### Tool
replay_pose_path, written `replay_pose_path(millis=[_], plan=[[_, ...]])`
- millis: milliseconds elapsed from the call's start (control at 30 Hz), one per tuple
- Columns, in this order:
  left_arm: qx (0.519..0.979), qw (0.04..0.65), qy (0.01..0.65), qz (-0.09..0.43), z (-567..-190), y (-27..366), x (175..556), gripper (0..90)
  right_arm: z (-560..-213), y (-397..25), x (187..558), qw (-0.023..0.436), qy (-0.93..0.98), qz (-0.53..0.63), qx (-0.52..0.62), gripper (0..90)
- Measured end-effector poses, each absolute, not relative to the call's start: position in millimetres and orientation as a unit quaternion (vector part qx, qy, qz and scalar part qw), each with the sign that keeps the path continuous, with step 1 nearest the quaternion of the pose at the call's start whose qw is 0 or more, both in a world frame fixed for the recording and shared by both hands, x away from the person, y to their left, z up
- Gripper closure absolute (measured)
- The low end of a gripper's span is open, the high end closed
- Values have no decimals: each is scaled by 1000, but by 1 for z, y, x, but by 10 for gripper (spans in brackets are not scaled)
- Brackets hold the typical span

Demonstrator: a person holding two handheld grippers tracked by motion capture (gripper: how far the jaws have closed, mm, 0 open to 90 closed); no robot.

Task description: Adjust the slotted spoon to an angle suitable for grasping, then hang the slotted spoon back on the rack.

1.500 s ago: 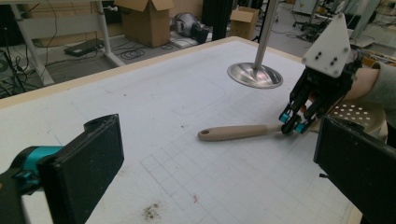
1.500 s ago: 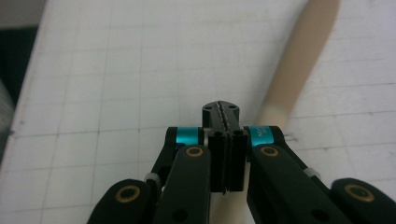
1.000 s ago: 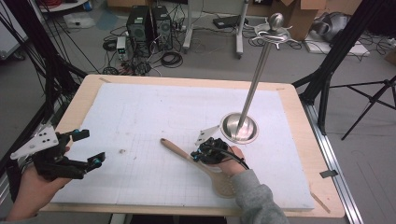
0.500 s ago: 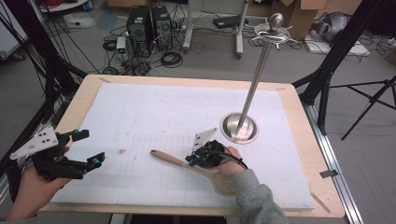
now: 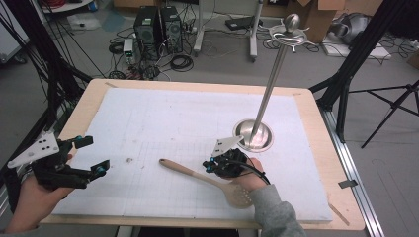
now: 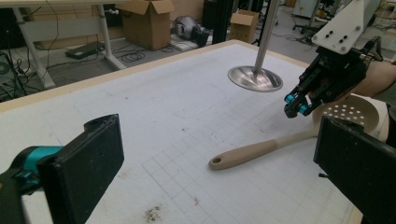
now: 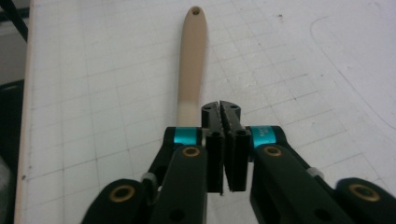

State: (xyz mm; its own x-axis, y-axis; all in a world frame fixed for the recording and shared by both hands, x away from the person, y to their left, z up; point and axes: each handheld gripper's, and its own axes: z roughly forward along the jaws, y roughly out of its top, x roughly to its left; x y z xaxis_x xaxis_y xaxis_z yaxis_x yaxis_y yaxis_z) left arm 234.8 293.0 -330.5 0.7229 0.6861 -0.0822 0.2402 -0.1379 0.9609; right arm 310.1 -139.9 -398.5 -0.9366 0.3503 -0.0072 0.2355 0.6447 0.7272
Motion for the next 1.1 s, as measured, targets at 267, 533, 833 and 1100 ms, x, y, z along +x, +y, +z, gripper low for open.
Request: replay_pose_path(millis=[267,533,833,1100], plan=[[727,573,323,195,-331,294,236,20,-397,-146,312,65,891,401,202,501],[726,576,321,194,-331,295,236,20,-396,-144,311,54,886,410,209,185],[728,573,323,193,-332,295,237,20,-397,-141,308,46,897,399,184,150],[727,576,319,193,-330,293,235,20,-401,-140,307,42,905,382,182,155]])
